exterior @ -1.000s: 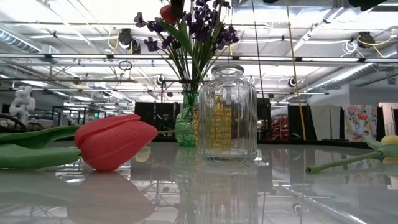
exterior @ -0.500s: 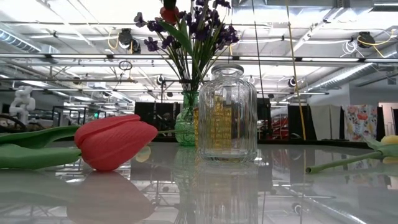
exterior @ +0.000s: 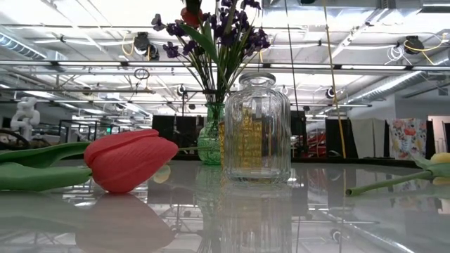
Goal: Sort flowers into vase by color
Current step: Put the right pink flower into the yellow vase
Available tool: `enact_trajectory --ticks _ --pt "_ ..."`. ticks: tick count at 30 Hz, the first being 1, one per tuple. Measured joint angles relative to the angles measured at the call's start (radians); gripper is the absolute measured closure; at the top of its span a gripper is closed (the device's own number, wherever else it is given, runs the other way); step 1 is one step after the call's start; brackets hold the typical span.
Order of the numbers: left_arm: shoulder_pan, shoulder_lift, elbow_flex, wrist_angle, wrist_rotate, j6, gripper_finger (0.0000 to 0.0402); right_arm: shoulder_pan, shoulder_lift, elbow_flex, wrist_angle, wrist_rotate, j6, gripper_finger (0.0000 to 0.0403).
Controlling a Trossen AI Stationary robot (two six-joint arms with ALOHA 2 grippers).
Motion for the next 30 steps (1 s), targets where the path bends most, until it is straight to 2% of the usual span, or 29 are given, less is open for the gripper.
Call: enact_trajectory --ticks 9,15,22,26,30 --pt "0.000 0.003 0.000 -0.006 0.001 -0.022 0.0393 -0.016 0.022 0.000 0.027 -0.003 0.000 0.0231" --pt "0.000 0.013 0.000 -0.006 0.000 -0.065 0.0387 -0.033 0.057 0.000 0.073 -0.029 -0.002 0.0287" --pt "0.001 0.016 0.000 -0.012 -0.014 -0.065 0.0382 -0.036 0.063 0.000 0.088 -0.034 -0.017 0.0390" --pt "0.001 0.016 0.000 -0.015 -0.018 -0.065 0.0377 -0.036 0.063 0.000 0.086 -0.034 -0.020 0.0393" --pt "-0.012 0.008 0.000 -0.038 -0.017 -0.064 0.0339 -0.030 0.063 0.000 0.068 -0.022 -0.019 0.0399"
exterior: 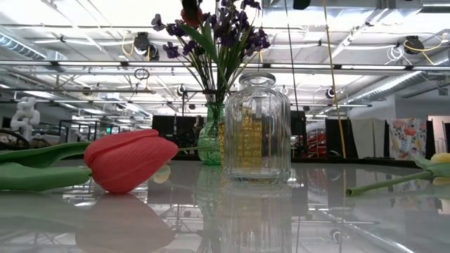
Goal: Sort flowers into vase by color
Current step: Put the right pink flower into the yellow vase
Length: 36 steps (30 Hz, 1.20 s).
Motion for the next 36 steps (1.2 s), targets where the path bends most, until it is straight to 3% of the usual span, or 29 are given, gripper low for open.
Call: enact_trajectory --ticks 7,11,24,32,36 --pt "-0.035 -0.065 0.000 -0.135 -0.069 -0.024 0.0229 0.032 -0.059 0.000 -0.048 0.054 -0.031 0.0401" --pt "-0.060 -0.125 0.000 -0.215 -0.126 -0.025 0.0197 0.046 -0.096 0.000 -0.139 0.115 -0.046 0.0402" --pt "-0.131 -0.220 0.000 -0.334 -0.156 -0.027 0.0191 -0.067 -0.049 -0.024 -0.213 0.129 0.027 0.0403" --pt "-0.147 -0.235 0.000 -0.355 -0.156 -0.027 0.0191 -0.134 -0.049 -0.163 0.032 0.074 0.102 0.0403" --pt "-0.148 -0.237 0.000 -0.354 -0.156 -0.023 0.0191 -0.137 -0.048 -0.176 0.047 0.072 0.098 0.0403"
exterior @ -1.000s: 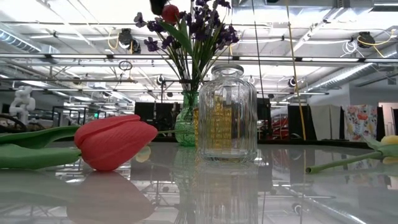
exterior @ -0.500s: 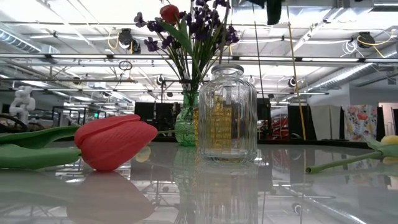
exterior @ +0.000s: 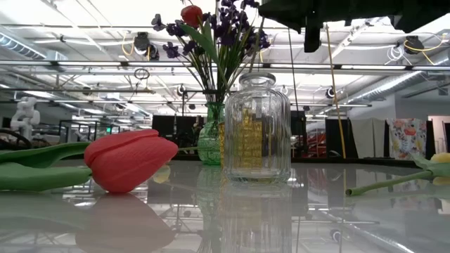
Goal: Sort flowers into vase by color
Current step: Put the right pink flower into the yellow vase
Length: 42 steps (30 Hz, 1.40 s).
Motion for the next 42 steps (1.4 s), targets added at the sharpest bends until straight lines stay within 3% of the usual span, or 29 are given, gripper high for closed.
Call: enact_trajectory --ticks 19,31,42 --pt "0.001 0.000 0.000 0.000 0.000 0.003 0.0191 -0.051 0.082 0.000 -0.007 -0.016 0.084 0.0403" --pt "0.001 0.000 0.000 -0.025 0.001 -0.002 0.0191 -0.064 0.139 0.000 -0.004 -0.015 0.194 0.0373" --pt "0.001 0.000 0.000 -0.052 0.001 -0.007 0.0191 -0.064 0.122 0.000 -0.070 -0.020 0.225 0.0284"
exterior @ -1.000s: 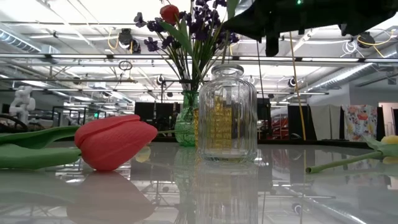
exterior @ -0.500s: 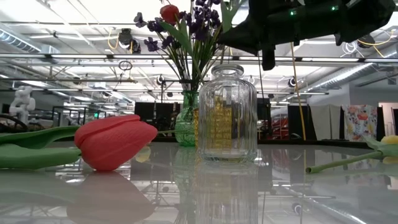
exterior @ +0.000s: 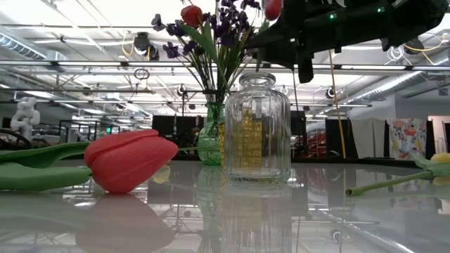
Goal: Sort flowers into vase by color
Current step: Put the right pink flower into the yellow vase, then put the pink flower into the yellow vase
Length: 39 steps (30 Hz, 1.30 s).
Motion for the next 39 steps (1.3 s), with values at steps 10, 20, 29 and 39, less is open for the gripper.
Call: enact_trajectory --ticks 10,20,29,39 --pt "-0.001 0.000 0.000 -0.012 0.001 -0.024 0.0191 0.020 -0.204 0.000 -0.282 -0.003 0.029 0.0198" --pt "-0.066 0.018 -0.001 -0.061 0.123 -0.062 0.0191 0.101 -0.457 0.000 -0.462 -0.005 -0.037 0.0156" --pt "-0.227 0.139 -0.064 -0.131 0.122 -0.323 0.0191 0.193 -0.602 0.000 -0.585 0.001 -0.046 0.0156" --pt "-0.322 0.314 -0.064 -0.298 0.156 -0.597 0.0191 0.209 -0.609 0.000 -0.587 0.002 -0.054 0.0156"
